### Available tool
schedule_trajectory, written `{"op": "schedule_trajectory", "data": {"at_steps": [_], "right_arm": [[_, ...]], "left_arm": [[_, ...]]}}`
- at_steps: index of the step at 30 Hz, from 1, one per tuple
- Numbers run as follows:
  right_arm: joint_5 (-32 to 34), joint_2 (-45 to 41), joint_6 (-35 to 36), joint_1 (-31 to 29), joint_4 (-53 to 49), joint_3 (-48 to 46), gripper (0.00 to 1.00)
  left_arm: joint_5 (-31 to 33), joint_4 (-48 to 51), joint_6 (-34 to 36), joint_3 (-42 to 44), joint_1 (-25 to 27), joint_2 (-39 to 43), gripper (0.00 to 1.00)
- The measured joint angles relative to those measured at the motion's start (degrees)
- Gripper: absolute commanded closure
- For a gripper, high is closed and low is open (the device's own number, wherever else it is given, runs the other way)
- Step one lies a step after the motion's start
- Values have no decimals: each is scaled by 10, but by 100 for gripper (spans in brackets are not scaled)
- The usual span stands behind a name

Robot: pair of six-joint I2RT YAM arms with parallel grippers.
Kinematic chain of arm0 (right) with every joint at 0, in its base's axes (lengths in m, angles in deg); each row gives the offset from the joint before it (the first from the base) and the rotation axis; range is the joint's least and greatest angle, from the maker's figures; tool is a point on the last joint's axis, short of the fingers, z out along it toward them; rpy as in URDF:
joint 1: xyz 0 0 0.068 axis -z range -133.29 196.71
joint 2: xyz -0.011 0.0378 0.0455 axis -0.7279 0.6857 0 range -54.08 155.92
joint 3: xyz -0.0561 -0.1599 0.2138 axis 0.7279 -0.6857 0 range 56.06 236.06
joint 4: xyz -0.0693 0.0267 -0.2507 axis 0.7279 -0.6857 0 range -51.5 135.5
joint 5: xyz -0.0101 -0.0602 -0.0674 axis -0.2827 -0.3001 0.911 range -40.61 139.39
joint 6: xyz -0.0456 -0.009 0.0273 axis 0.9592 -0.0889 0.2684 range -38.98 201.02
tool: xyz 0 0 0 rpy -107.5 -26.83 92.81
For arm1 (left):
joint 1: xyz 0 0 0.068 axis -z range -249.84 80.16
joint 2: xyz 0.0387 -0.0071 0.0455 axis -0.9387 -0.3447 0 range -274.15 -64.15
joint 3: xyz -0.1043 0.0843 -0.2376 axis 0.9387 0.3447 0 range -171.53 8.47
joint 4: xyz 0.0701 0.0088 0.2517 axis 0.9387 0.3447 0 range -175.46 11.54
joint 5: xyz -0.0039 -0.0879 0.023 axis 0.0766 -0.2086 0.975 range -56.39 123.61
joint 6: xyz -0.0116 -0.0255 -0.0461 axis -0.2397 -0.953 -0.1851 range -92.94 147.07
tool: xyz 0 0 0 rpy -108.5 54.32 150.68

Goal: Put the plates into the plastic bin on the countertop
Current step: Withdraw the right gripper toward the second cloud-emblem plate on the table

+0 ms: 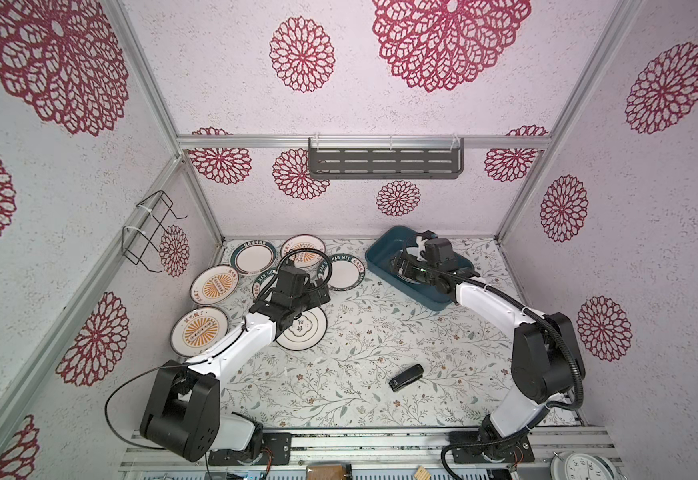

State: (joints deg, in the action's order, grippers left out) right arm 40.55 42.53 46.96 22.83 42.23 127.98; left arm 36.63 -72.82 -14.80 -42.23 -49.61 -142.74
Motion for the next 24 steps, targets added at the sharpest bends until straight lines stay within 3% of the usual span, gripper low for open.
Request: {"op": "schedule_trajectory", "data": {"at_steps": [10, 17, 24], "right_arm": [[-20, 20, -14, -127, 42, -10, 2], [-24, 120, -24, -192, 57, 45, 3], [-40, 191, -48, -210, 58, 81, 5]], "left_arm": [[-1, 57, -10, 94, -109, 79, 3], [-35, 47, -6, 120, -181, 52, 3], [-60, 5, 3, 120, -190, -3, 3]]}}
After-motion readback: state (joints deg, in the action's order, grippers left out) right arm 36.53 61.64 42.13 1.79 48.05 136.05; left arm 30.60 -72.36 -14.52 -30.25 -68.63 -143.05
